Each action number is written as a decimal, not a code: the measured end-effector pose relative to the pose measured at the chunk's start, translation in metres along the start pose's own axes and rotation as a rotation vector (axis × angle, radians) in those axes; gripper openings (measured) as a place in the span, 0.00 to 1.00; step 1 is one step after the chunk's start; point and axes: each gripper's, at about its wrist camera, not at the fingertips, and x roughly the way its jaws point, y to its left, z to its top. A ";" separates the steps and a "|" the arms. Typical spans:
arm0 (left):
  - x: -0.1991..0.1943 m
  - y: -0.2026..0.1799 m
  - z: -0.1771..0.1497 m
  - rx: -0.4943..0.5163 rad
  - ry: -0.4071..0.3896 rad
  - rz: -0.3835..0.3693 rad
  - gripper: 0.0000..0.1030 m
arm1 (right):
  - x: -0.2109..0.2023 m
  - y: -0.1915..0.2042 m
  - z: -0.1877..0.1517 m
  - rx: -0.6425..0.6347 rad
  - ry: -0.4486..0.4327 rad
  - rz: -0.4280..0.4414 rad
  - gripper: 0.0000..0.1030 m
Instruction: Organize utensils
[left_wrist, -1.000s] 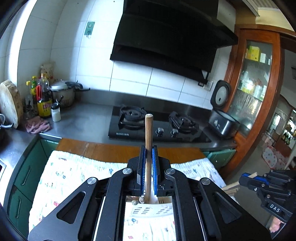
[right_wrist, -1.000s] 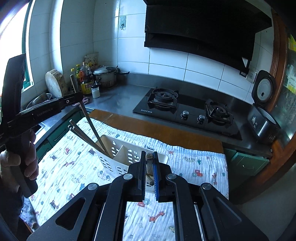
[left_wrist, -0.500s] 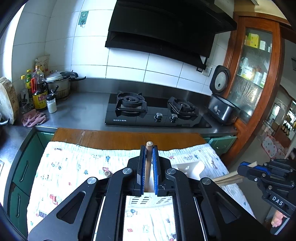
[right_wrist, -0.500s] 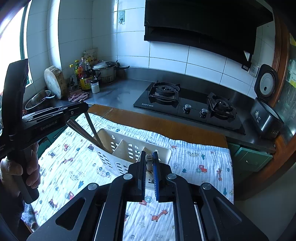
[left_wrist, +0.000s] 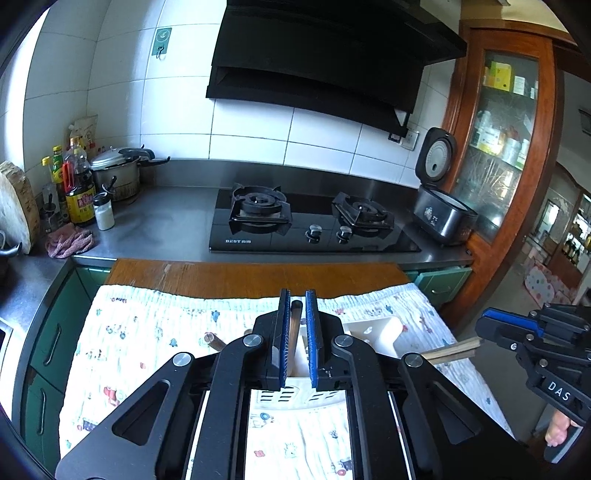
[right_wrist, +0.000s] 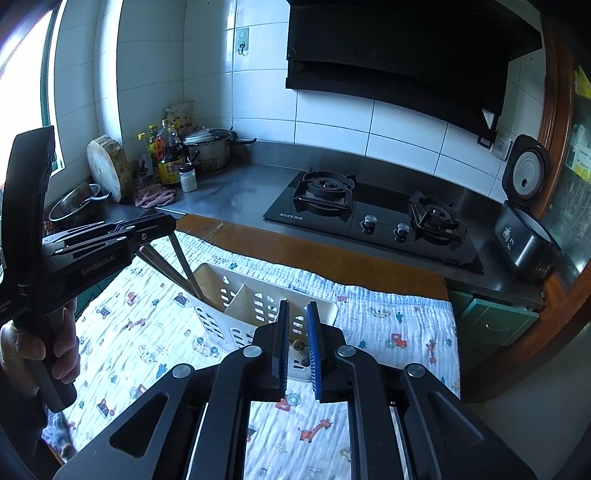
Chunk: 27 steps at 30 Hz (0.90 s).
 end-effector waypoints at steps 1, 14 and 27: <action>-0.003 -0.001 0.000 0.003 -0.003 0.006 0.15 | -0.003 0.000 0.000 0.000 -0.006 -0.001 0.17; -0.060 -0.009 -0.006 0.027 -0.080 0.021 0.51 | -0.048 0.007 -0.007 0.006 -0.087 -0.025 0.50; -0.114 -0.011 -0.046 0.055 -0.121 0.061 0.78 | -0.082 0.024 -0.052 0.010 -0.134 -0.061 0.79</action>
